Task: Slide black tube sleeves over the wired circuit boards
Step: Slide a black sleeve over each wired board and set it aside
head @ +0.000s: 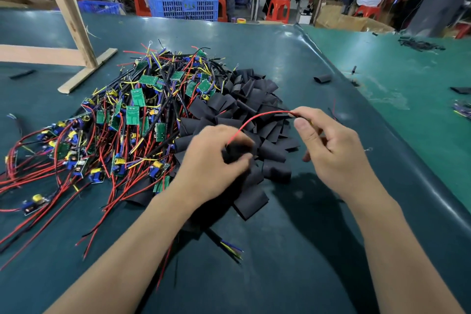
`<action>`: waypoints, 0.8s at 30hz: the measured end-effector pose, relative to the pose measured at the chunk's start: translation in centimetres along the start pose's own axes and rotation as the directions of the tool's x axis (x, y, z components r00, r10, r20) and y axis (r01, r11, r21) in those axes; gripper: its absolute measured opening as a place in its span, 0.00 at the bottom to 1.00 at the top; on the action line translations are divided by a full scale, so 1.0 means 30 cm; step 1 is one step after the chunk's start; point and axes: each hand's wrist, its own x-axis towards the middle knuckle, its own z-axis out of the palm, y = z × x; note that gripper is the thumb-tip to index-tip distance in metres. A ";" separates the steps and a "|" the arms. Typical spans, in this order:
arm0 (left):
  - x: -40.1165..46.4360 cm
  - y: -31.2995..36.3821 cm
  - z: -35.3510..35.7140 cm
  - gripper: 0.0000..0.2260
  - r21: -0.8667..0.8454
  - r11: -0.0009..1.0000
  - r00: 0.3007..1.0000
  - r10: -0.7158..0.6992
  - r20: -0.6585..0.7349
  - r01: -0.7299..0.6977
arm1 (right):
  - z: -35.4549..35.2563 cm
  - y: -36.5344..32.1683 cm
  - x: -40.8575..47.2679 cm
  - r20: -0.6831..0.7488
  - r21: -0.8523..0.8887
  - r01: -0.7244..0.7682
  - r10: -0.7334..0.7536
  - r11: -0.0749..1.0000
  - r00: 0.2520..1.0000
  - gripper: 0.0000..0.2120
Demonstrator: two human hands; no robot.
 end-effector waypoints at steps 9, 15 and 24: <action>-0.020 -0.055 -0.128 0.17 -0.557 0.830 0.974 -0.122 -0.190 -0.005 | 0.006 -0.012 0.000 0.066 0.188 -0.041 0.029 0.981 0.997 0.08; -0.026 -0.060 -0.130 0.15 -0.657 0.753 0.978 -0.153 -0.144 0.021 | -0.021 -0.037 0.004 0.092 0.472 -0.179 0.153 0.863 0.984 0.08; -0.019 -0.072 -0.123 0.17 -0.702 0.712 0.983 -0.128 -0.134 -0.003 | -0.043 -0.038 0.013 0.154 0.632 -0.303 0.268 0.713 0.951 0.10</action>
